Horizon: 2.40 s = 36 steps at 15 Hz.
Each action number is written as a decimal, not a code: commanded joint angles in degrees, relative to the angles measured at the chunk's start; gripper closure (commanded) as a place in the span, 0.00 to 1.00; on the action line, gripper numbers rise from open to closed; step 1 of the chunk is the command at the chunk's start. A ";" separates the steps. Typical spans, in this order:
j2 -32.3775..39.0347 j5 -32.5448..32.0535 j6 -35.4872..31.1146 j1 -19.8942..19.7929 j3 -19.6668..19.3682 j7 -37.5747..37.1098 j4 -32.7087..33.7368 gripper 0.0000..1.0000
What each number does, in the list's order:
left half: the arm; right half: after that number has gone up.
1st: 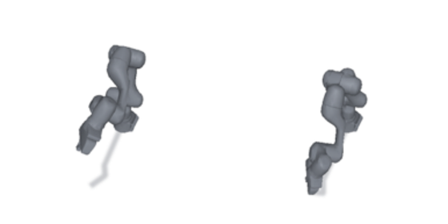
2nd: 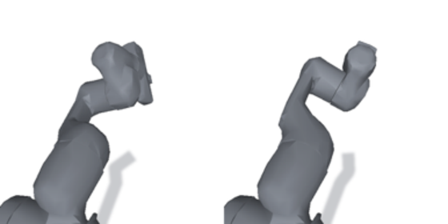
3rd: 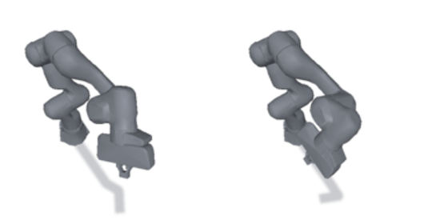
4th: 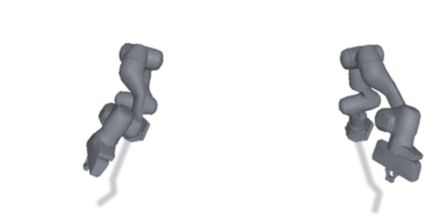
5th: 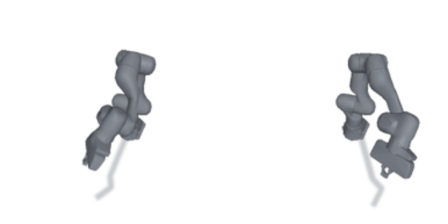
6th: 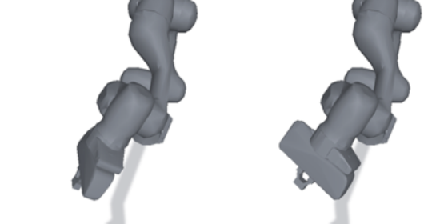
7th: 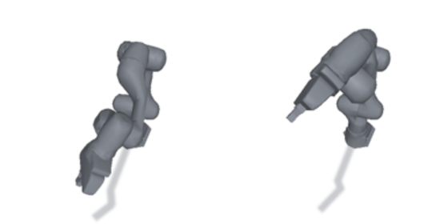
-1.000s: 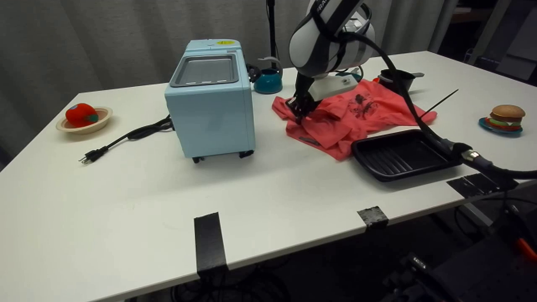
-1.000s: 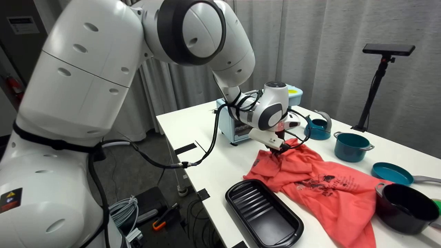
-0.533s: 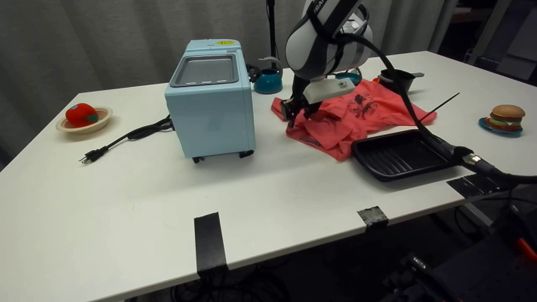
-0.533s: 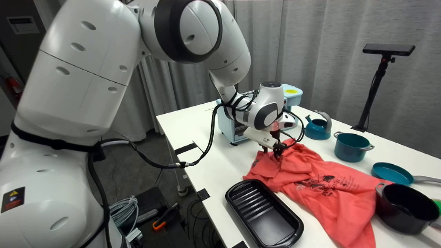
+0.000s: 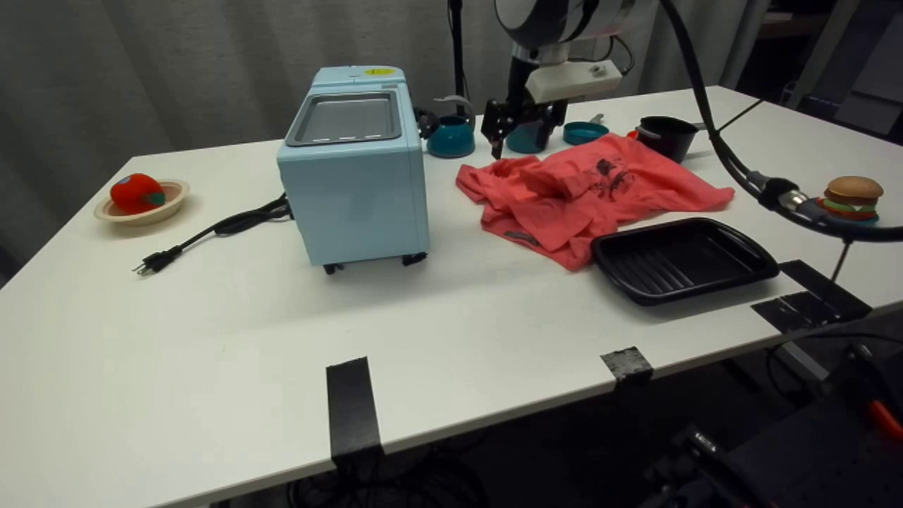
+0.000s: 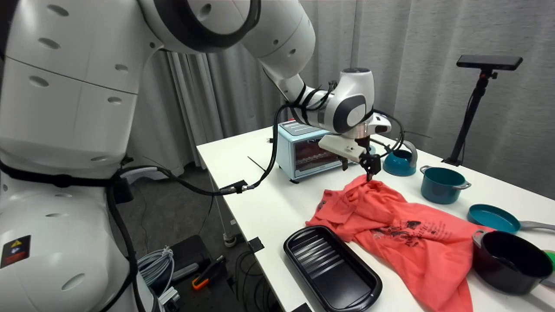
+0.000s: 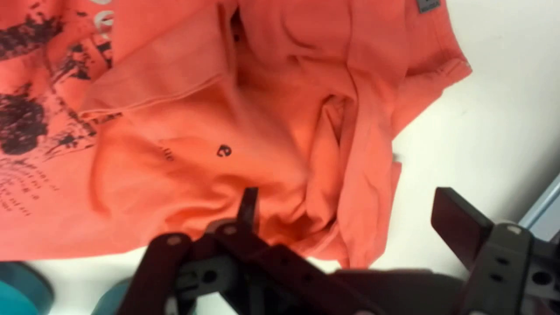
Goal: Unfold the peach shirt on the table.
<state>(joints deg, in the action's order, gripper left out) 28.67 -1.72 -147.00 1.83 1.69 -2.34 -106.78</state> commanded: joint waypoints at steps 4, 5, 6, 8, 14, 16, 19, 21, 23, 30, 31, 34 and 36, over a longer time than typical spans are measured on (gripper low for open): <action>-5.14 -1.47 7.87 0.12 -2.73 -1.34 -0.56 0.00; -4.47 -1.44 7.75 -0.21 -3.13 -1.16 -0.42 0.00; -3.72 -1.31 6.93 -0.57 -3.66 -1.17 -0.43 0.00; -2.04 -0.65 6.27 -1.21 -4.59 -1.49 -0.01 0.00; 2.97 1.43 5.79 -3.75 -5.60 -2.66 0.89 0.00; 4.37 1.89 5.08 -4.54 -5.31 -2.45 1.14 0.00; 6.71 2.61 4.90 -5.34 -4.69 -1.73 2.82 0.00; 7.78 2.94 4.68 -5.32 -4.42 -1.76 3.61 0.04; 8.35 3.10 3.71 -4.89 -4.07 -2.04 3.54 0.13; 8.72 3.09 3.82 -4.73 -2.89 -1.79 5.01 0.78; 8.35 2.94 3.73 -4.55 -3.01 -2.08 4.68 0.84; 6.49 2.48 4.26 -4.12 -3.29 -2.38 3.68 1.00; 4.14 2.16 4.75 -3.80 -3.42 -2.45 2.21 1.00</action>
<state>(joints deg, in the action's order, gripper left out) 36.29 -0.49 -143.05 -2.37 -1.71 -4.70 -102.78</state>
